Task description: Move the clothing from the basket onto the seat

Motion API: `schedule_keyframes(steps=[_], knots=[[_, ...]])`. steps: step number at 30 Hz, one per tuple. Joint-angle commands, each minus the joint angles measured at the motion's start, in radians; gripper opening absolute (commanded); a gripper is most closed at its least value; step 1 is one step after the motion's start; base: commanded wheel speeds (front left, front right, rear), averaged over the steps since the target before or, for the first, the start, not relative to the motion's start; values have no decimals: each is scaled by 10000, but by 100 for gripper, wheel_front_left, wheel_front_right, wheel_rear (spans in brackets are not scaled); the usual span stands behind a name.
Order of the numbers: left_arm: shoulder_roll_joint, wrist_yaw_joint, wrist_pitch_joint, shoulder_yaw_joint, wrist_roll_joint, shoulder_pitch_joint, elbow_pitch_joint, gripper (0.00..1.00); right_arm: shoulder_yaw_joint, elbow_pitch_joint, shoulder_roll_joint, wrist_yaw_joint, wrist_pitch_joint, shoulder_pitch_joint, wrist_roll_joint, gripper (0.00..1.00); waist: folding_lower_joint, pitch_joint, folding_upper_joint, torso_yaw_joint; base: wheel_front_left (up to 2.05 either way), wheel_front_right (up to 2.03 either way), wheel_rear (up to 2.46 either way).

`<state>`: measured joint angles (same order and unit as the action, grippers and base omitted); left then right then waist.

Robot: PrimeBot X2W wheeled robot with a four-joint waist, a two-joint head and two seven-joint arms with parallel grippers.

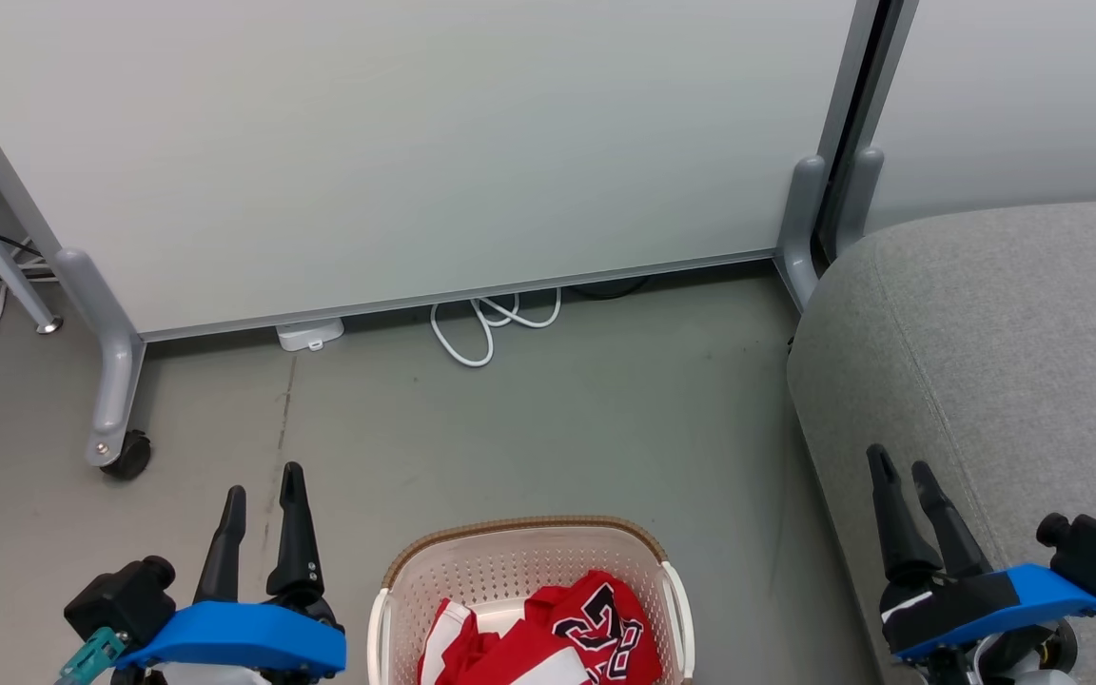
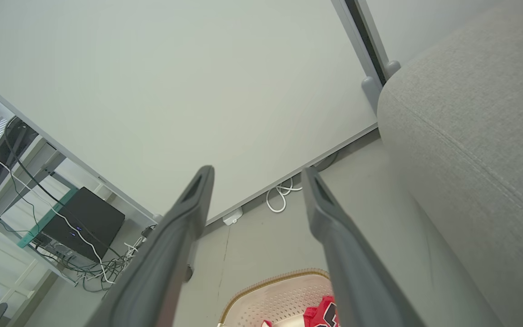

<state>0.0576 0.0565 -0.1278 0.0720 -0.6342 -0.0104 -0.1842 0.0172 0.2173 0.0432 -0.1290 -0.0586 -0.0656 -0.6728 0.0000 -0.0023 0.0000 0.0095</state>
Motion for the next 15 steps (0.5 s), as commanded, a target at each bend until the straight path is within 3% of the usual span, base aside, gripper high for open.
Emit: schedule_keyframes(steps=[1, 15], knots=[[69, -17, -120, 17, 294, -12, 126, 100, -2, -136, 75, -16, -85, -148, 275, 100, 0, -4, 0, 1, 0, 0, 0], [75, 1, -473, 168, 1521, 92, 19, 100, 56, -199, 84, -20, -277, -134, 1707, 100, 0, -30, 0, 46, 0, 0, 0]])
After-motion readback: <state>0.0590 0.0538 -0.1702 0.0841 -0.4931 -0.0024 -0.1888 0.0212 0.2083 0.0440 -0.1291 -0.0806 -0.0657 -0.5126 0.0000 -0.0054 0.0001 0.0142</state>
